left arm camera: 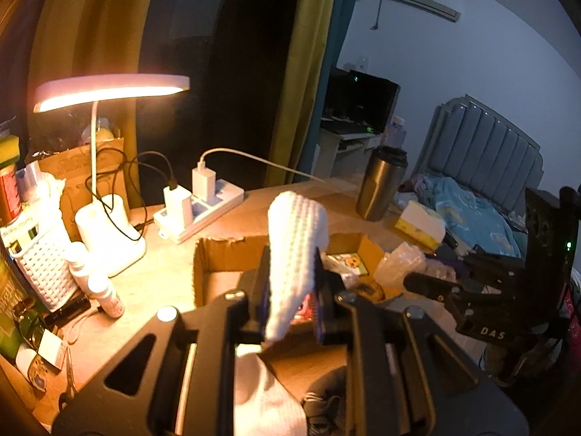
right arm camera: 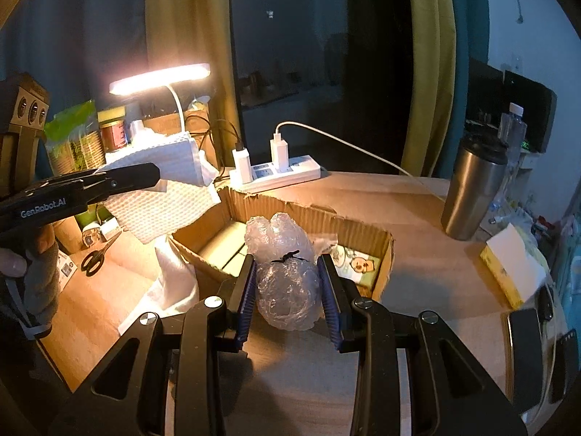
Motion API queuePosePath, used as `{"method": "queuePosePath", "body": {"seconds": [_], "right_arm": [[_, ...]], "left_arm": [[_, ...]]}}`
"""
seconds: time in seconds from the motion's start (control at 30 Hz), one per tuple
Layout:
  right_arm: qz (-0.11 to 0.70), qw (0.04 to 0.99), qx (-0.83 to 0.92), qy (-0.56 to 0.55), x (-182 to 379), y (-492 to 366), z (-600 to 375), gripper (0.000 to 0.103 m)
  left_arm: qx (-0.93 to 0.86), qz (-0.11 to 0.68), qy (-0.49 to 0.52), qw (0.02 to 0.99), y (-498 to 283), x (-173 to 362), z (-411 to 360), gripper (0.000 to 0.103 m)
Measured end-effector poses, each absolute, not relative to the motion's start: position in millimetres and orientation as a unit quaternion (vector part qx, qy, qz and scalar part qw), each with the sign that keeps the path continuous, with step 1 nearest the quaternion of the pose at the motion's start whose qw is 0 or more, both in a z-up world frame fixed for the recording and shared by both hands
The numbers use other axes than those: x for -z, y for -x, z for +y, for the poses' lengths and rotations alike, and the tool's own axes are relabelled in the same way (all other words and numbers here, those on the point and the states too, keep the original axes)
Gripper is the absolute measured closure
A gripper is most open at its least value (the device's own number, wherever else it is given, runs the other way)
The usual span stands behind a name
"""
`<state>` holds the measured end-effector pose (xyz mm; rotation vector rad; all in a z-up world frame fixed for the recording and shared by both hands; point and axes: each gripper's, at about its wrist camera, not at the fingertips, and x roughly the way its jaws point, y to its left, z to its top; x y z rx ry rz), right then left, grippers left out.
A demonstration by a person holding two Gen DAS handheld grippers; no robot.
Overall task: Organize soft objects
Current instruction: 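Carry the bubble wrap into the box and open the right gripper while the left lowers the towel in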
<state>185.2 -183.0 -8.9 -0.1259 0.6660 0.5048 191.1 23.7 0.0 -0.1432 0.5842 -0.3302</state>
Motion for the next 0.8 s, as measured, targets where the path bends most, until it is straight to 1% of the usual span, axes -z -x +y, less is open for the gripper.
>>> {"method": "queuePosePath", "body": {"seconds": [0.13,0.43,0.7,0.8], "right_arm": [[0.324,0.912,-0.244,0.062,9,-193,-177,0.068],[0.332,0.907,-0.248,0.072,12,-214,-160,0.068],[0.344,0.902,-0.25,0.078,17,-235,-149,0.068],[0.349,0.9,-0.251,0.076,21,-242,-147,0.068]], "left_arm": [[0.159,0.287,0.075,0.942,-201,3,29,0.085],[0.146,0.307,0.086,0.937,-230,31,41,0.085],[0.13,0.347,0.092,0.924,-262,70,44,0.085],[0.122,0.37,0.092,0.916,-273,85,43,0.083]]}}
